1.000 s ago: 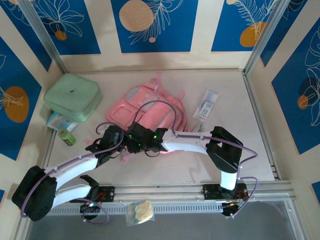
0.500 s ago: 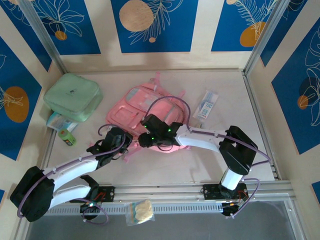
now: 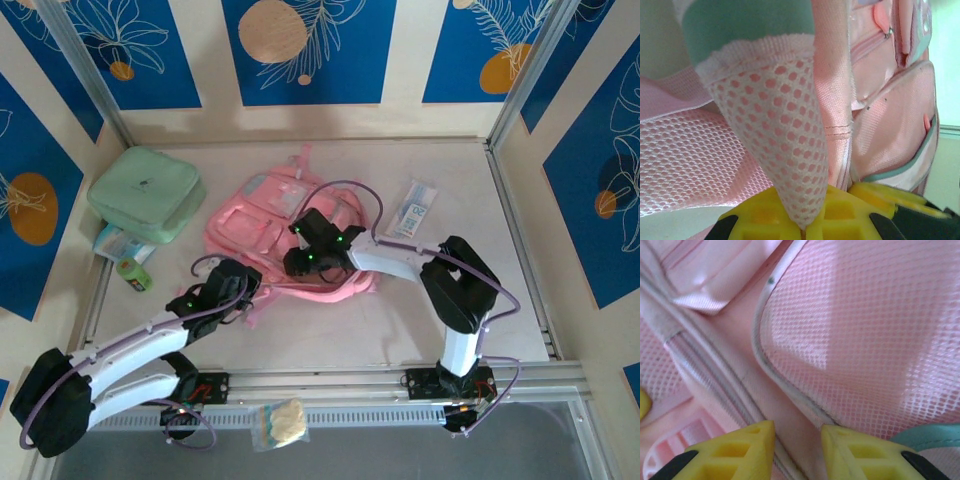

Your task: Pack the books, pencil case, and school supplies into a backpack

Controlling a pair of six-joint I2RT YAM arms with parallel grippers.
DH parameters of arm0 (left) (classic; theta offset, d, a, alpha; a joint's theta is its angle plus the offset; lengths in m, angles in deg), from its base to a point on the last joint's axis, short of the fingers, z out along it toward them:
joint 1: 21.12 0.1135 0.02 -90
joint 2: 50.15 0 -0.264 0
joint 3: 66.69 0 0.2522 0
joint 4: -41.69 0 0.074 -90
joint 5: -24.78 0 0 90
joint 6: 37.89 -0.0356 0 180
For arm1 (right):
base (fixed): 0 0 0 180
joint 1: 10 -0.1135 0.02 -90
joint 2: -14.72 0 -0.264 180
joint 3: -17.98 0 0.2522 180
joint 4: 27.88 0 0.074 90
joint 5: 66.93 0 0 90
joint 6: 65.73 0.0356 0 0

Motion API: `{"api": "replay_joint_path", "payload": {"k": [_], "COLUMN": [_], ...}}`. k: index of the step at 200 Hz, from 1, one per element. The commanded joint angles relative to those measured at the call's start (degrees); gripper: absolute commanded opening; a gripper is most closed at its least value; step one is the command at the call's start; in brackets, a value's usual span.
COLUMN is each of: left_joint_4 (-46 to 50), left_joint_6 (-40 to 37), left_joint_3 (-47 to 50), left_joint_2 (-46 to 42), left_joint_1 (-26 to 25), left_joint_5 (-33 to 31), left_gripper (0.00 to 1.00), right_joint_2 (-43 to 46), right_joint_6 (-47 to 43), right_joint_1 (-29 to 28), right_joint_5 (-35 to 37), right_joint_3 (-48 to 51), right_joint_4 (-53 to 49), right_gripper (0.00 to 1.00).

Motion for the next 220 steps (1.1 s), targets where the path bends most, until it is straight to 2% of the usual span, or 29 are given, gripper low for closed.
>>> {"api": "replay_joint_path", "payload": {"k": [1, 26, 44, 88, 113, 137, 159, 178, 220], "left_joint_4": [0.09, -3.36, -4.82, -9.96, -12.97, -14.45, -15.36, -12.96, -13.54], "left_joint_6": [2.33, 2.15, 1.99, 0.6, 0.03, 0.53, 1.08, 0.78, 1.57], "left_joint_3": [-0.24, -1.09, -1.27, -1.78, -2.2, -2.77, -2.84, -3.62, -2.78], "left_joint_2": [-1.55, 1.84, 2.97, 5.24, 6.14, 7.5, 7.43, 6.6, 5.31], "left_joint_1": [-3.12, -4.09, -4.02, -3.31, -3.17, -3.04, -3.03, -2.96, -3.0], "left_joint_5": [1.91, 1.97, 1.22, 2.61, 3.72, 5.59, 6.4, 6.46, 6.5], "left_gripper": [0.0, 0.0, 0.0, 0.0, 0.0, 0.0, 0.0, 0.0, 0.0], "right_joint_2": [-5.59, -9.13, -7.73, 7.65, 15.06, 18.82, 18.03, 15.08, 8.65], "right_joint_6": [-4.32, -5.73, -6.16, -4.21, 0.7, 6.76, 11.55, 15.86, 12.86], "right_joint_1": [3.88, 4.23, 3.94, 2.12, -2.21, -8.8, -14.47, -16.69, -21.21], "right_joint_5": [5.2, 2.79, 2.93, 7.62, 13.57, 15.69, 20.95, 21.92, 27.54], "right_joint_3": [-6.18, -11.9, -13.39, -1.67, 4.56, 10.39, 12.9, 12.75, 12.99], "right_joint_4": [2.81, 1.68, -1.33, -4.78, -9.03, -6.45, -2.17, 0.26, 12.0], "right_gripper": [0.34, 0.34, 0.34, 0.4, 0.42, 0.41, 0.39, 0.34, 0.35]}}
